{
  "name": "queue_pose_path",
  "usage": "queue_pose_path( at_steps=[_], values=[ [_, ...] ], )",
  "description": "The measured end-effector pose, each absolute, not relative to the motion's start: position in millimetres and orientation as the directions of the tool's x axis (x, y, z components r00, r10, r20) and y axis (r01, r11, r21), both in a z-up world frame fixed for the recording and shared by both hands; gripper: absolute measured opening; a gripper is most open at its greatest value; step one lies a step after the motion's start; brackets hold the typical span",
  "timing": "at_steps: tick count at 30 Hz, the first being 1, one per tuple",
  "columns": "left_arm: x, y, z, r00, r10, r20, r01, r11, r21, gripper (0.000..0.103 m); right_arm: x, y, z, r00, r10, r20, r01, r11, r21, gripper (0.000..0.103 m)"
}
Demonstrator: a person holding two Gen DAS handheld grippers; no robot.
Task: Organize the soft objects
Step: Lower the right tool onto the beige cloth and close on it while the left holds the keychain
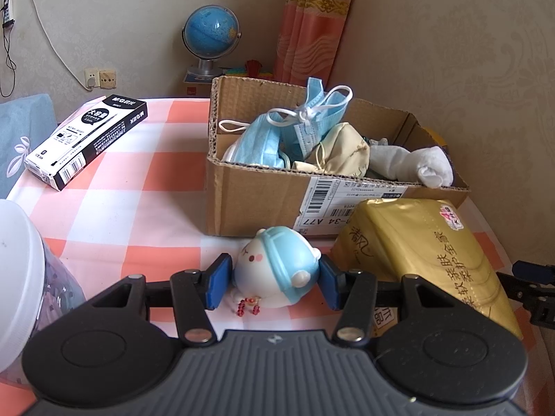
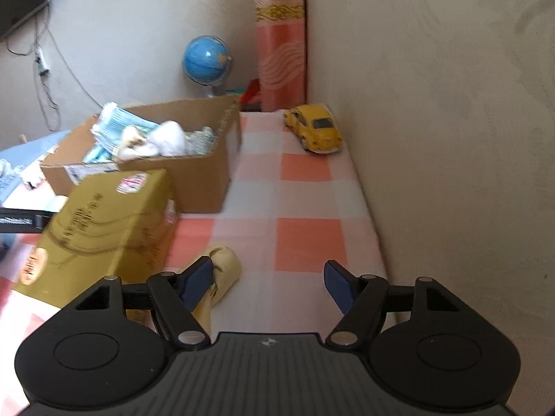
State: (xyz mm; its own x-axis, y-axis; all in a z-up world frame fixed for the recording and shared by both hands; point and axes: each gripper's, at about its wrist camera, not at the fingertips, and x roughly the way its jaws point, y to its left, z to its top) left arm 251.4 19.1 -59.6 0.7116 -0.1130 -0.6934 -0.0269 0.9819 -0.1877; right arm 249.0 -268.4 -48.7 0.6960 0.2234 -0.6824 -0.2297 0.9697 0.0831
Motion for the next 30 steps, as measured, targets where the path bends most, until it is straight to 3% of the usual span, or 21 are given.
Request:
queue_pose_path(
  at_steps=[8,13,21,26,30],
  values=[
    [251,18,-59,0.711,-0.11,-0.695,-0.025,0.983,-0.181,0.053,260,-262,-57,0.662,0.245,-0.709,-0.247,0.964,0.103,0.076],
    [252,19,-60,0.713,-0.107,-0.693,-0.032,0.982,-0.184,0.053,258,-271,-55,0.691,0.159,-0.705,-0.178,0.983,0.047,0.076],
    [249,20,-56,0.714,-0.102,-0.692,-0.036,0.983,-0.182,0.05,252,-270,-49,0.692,0.263,-0.672,-0.253,0.961,0.116,0.076],
    [249,21,-56,0.71,-0.102,-0.696,-0.036,0.983,-0.18,0.05,259,-265,-54,0.659,0.312,-0.684,-0.287,0.945,0.155,0.062],
    [250,20,-56,0.71,-0.104,-0.696,-0.033,0.983,-0.181,0.05,266,-266,-58,0.636,0.351,-0.687,-0.291,0.934,0.208,0.059]
  ],
)
